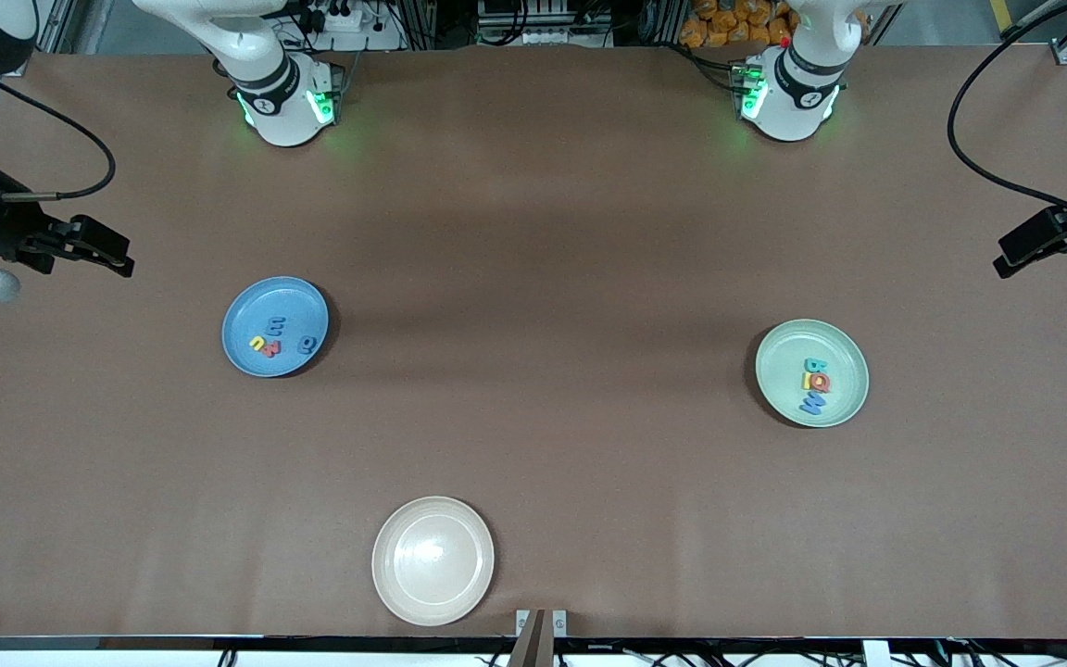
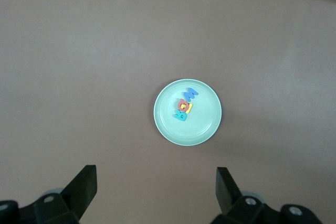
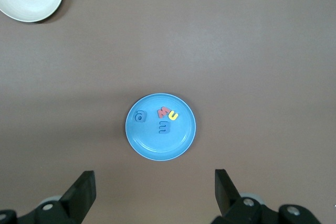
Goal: Sort upper and lower case letters into plates
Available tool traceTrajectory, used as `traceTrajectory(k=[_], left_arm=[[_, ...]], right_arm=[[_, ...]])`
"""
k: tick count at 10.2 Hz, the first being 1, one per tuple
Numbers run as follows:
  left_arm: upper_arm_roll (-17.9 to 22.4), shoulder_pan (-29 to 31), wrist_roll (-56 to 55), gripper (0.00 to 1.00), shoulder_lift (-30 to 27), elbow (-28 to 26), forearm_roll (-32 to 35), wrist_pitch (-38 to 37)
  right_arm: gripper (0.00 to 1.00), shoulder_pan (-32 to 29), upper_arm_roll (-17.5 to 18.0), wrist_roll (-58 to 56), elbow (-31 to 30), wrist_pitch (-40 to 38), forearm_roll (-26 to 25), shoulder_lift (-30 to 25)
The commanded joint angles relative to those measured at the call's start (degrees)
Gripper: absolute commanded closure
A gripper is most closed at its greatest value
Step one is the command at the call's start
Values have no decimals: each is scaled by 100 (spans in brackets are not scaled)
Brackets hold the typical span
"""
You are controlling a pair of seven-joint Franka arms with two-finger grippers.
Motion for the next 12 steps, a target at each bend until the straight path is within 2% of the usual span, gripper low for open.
traceTrajectory(k=[1, 12], left_arm=[[281, -281, 183, 0, -94, 19, -112, -113], [466, -660, 323, 0, -76, 1, 46, -104]], right_arm=[[0, -39, 6, -35, -174, 6, 134, -167], [0, -30, 6, -35, -174, 6, 134, -167]])
